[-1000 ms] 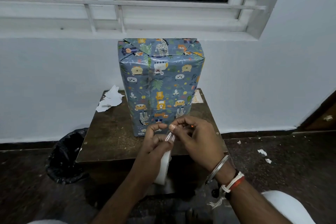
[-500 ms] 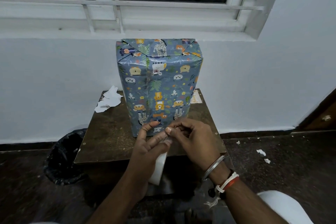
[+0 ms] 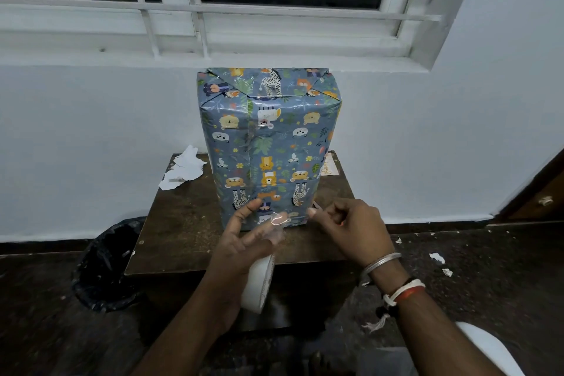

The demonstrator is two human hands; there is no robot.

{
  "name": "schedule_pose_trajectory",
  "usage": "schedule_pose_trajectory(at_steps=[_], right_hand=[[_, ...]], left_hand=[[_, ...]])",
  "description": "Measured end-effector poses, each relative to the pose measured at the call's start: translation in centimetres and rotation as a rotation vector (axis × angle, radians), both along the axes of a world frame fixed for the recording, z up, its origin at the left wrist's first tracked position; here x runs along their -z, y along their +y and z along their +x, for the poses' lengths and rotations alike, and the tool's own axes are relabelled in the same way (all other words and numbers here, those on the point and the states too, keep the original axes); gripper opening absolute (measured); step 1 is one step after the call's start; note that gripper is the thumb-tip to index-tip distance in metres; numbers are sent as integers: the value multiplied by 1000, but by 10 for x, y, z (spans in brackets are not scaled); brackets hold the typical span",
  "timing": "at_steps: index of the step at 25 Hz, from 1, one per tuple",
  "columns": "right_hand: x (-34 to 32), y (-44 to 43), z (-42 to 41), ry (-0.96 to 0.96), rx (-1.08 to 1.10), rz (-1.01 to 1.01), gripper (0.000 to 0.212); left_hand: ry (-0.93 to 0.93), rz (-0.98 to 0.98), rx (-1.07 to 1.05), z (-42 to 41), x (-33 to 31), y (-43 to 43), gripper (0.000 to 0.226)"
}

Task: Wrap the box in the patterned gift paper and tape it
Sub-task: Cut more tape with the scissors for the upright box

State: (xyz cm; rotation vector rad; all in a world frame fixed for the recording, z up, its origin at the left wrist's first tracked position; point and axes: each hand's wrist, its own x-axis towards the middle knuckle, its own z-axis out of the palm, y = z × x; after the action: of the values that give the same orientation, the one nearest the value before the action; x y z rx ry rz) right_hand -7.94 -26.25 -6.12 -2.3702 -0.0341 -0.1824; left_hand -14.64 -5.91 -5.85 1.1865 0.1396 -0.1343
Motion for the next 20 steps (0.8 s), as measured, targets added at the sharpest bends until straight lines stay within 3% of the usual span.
schedule_pose_trajectory(at_steps=[4,7,12,20], right_hand=[[21,-11,20,73,52,-336,21],[35,-3,25,142,39,-475,25],[37,1,29,143,140,-511,32],[37,-6,36,341,181,-444,41]], left_hand=[[-23,-16,27,1,-3,3,72],[-47,5,58,-1,-5,6,76],[-87,28,97,-3,-6,12,69],[-81,18,77,-1,-3,14,48]])
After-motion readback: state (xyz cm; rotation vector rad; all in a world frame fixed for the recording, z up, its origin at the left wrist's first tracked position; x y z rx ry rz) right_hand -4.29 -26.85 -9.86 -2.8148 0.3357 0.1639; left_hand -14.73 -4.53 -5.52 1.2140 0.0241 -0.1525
